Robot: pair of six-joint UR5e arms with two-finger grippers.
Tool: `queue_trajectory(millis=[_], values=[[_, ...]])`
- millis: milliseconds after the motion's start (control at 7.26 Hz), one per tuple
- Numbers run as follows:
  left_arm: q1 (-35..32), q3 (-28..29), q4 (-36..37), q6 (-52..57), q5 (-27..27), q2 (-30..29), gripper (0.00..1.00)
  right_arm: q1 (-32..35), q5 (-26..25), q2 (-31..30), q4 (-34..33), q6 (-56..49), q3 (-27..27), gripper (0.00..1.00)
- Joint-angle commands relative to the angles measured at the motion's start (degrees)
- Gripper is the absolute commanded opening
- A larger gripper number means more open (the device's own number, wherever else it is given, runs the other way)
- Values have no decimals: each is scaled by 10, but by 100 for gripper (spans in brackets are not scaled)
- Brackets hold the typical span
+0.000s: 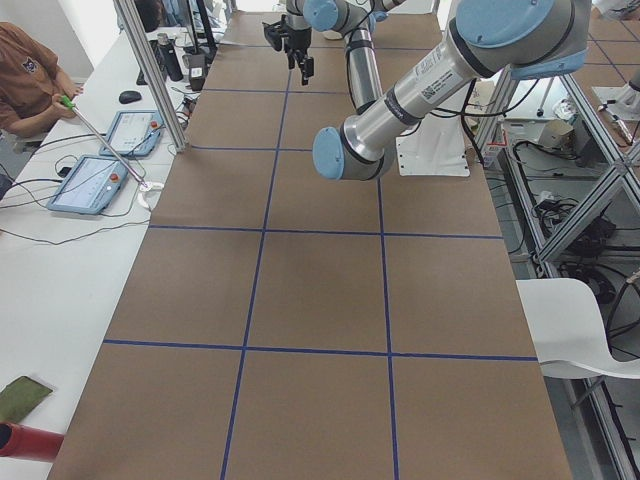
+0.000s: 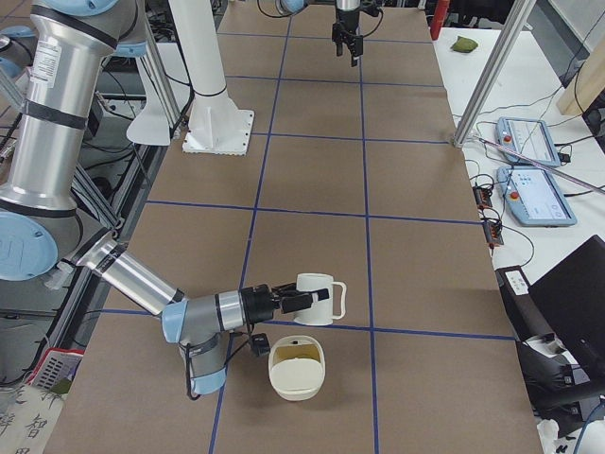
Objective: Left arm hands cup to right arm to dump lemon
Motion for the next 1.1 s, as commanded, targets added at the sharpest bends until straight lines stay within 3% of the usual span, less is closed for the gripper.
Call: queue_trajectory(millis=[0, 413, 964], values=[[1, 0, -1, 0, -1, 2, 100, -4, 3, 3, -103, -95, 76, 17], [0, 3, 0, 1, -4, 6, 100, -31, -5, 77, -244, -234, 113, 17], [0, 8, -3, 7, -6, 6, 100, -68, -7, 240, -448, -518, 118, 17]])
